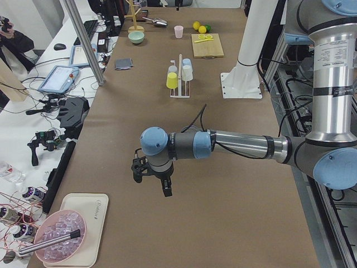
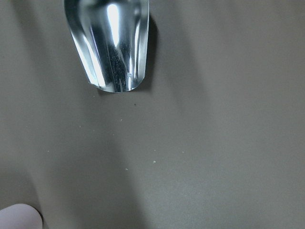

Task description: Place cup on cup holder

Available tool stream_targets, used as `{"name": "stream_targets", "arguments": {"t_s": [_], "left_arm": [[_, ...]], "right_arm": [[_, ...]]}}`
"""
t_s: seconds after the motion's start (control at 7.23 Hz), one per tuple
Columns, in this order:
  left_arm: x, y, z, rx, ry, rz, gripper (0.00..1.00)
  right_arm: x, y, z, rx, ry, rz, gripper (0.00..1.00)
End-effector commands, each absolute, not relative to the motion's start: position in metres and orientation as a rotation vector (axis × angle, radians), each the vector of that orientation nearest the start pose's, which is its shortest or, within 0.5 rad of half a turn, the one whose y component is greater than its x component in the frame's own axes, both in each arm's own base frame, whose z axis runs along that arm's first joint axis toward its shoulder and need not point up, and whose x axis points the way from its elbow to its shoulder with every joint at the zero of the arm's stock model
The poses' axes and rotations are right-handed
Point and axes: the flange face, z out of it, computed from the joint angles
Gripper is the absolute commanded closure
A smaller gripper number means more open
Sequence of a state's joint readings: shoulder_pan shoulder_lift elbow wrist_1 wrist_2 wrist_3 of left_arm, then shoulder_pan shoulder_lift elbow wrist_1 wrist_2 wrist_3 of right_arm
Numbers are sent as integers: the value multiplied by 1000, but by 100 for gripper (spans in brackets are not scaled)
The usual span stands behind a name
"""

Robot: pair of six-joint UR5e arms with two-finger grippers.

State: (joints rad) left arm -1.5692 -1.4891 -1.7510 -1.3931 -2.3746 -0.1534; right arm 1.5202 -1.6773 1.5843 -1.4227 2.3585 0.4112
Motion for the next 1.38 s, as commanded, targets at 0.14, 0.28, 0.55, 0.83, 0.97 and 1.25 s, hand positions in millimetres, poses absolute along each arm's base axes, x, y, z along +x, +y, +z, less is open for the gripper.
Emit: {"name": "stream_targets", "arguments": {"t_s": [0.14, 0.28, 0.55, 0.83, 0.97, 1.25], "left_arm": [[-61, -450, 622, -133, 797, -174, 2], [-62, -450, 621, -131, 797, -175, 2], [-62, -450, 620, -130, 797, -174, 2], [-62, -450, 615, -120, 796, -170, 2], [-62, -449, 615, -120, 796, -172, 2], [-62, -449, 615, -121, 795, -170, 2]], "right_arm": [[40, -452, 688, -129, -780, 320, 0], [33, -453, 685, -129, -777, 302, 0], [29, -477, 682, -130, -780, 298, 0], [17, -489, 683, -141, -779, 278, 0], [2, -500, 670, -137, -784, 254, 1], [-29, -511, 654, -162, -823, 221, 1]]}}
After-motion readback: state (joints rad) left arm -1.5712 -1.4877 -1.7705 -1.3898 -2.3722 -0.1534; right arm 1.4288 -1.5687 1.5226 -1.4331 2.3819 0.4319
